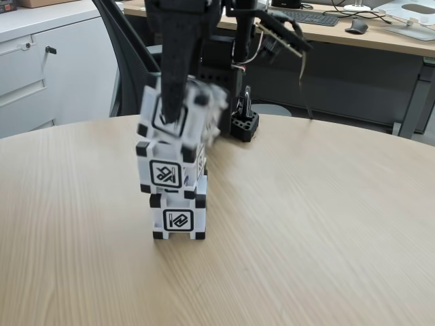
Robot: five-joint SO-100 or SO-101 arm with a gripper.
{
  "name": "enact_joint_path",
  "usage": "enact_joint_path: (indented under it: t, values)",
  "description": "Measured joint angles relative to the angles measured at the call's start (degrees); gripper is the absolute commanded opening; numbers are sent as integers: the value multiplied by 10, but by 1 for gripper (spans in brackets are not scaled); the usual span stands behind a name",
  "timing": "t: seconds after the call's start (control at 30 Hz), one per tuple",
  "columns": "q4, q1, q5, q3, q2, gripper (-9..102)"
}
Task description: Stack cubes from left to right.
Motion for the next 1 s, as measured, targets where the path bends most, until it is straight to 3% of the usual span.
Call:
enact_joint_path:
  t: [1.0]
  values:
    - [0,-3,-6,0,0,48]
